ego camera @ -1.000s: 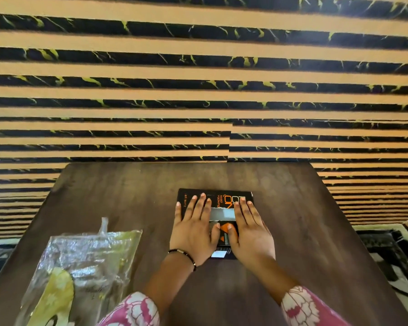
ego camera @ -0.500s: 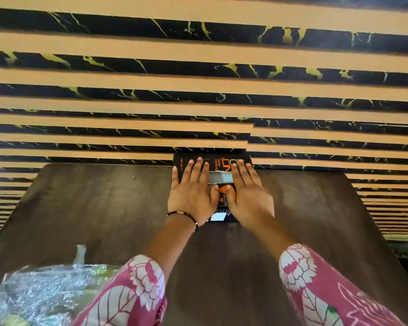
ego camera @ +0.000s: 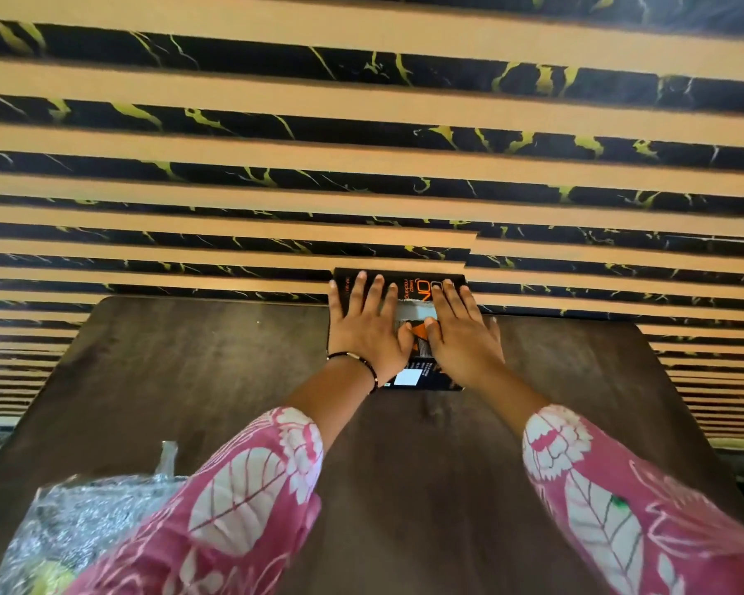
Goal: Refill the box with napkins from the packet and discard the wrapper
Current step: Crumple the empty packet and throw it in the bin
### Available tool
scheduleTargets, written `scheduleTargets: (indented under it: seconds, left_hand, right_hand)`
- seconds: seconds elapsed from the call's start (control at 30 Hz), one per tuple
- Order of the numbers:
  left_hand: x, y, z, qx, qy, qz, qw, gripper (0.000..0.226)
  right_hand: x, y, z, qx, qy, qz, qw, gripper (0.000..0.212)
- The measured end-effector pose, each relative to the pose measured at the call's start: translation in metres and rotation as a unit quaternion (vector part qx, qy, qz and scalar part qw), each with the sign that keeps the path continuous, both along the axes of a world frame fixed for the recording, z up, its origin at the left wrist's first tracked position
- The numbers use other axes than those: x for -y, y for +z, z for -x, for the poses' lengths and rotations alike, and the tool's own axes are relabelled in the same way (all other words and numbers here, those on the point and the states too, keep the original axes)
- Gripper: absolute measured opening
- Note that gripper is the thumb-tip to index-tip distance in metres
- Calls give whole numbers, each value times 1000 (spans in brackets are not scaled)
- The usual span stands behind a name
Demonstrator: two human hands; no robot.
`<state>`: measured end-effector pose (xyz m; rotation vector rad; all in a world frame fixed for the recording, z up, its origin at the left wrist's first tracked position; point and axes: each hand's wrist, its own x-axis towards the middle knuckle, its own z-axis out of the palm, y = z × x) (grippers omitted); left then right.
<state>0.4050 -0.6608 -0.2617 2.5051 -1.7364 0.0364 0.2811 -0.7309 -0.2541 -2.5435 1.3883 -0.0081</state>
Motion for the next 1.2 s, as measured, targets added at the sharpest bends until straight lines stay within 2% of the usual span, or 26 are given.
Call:
scheduleTargets:
  seconds: [0.07,0.13,0.23,0.3,0.37,0.5,0.57,0.67,0.77,0.87,0.97,1.03,1.1,1.13,1.2]
  left_hand:
    - [-5,10,6,46,9,-6,999,64]
    - [-15,20,11,44,8,36,998,65]
    - [-65,23,23,-30,33,116,992,64]
    - [-119,11,35,-67,49,136,987,66]
    - [-184,-11,50,-73,53,119,989,67]
    - [-305,-52,67,-18,93,44,995,71]
    - [-338,-64,65,-15,143,8,990,75]
    - [-350,-67,62,-40,210,-32,976,80]
    - [-342,-68,69,-98,216,-72,969,83]
    - [-332,-75,80,-114,147,-100,977,82]
    - [-323,-64,96,-82,-13,-106,991,73]
    - [-318,-60,107,-47,-164,-108,979,67]
    - [-313,-60,117,5,-273,-86,958,62]
    - [-313,-58,120,37,-284,-90,954,64]
    - [-312,-54,119,31,-282,-58,957,69]
  right_hand:
    - [-3,14,-2,-46,5,-8,999,56]
    - [-14,27,-1,-23,1,28,999,53]
    - [-63,31,13,108,3,40,993,49]
    - [-108,23,29,211,-13,-37,977,47]
    - [-158,8,56,264,-40,-93,959,41]
    - [-250,-27,115,268,-47,-118,955,34]
    - [-281,-42,136,256,-59,-143,954,39]
    - [-302,-57,157,223,-66,-178,956,50]
    - [-302,-62,164,167,-44,-169,970,52]
    - [-297,-63,166,124,-9,-161,979,54]
    - [-296,-68,170,130,6,-163,978,48]
    - [-298,-68,172,190,-46,-161,967,36]
    - [-299,-59,175,272,-133,-142,942,27]
    - [-298,-54,178,309,-173,-128,926,33]
    - [-294,-44,182,367,-229,-105,896,35]
